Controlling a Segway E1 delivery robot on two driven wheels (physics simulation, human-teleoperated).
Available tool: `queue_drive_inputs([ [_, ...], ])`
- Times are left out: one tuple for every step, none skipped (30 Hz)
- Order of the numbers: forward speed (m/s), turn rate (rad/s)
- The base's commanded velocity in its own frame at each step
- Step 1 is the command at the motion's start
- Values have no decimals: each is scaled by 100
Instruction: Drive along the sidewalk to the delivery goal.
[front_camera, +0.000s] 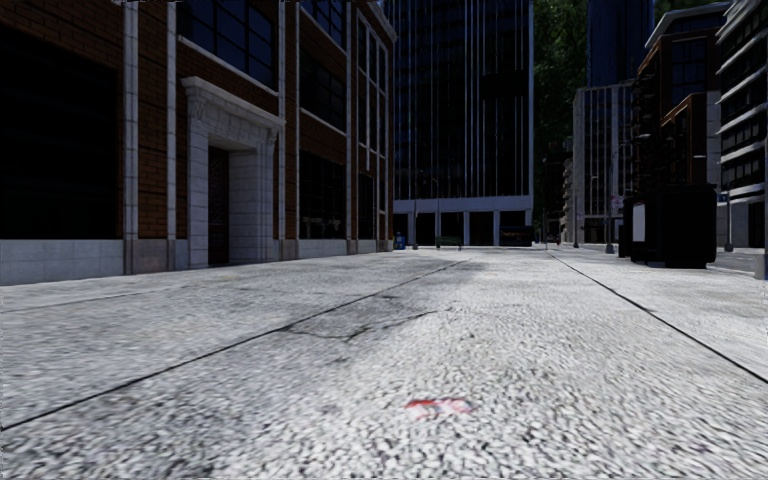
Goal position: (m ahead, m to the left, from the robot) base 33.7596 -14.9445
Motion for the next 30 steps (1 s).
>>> queue_drive_inputs([
  [200,-43],
  [200,-43],
  [200,-43],
  [200,-43],
  [200,-43],
  [200,-43],
  [200,-43],
  [200,-43],
  [200,-43],
  [200,-43],
  [200,-43],
  [200,-43],
  [200,-43],
  [200,-43],
  [200,-43],
  [200,-43],
  [200,-43],
  [200,-37],
  [200,-18],
  [200,0],
  [200,0],
  [200,0],
  [200,0],
  [200,0],
  [200,0],
  [200,0],
  [200,0],
  [200,0],
  [200,0],
  [200,0],
])
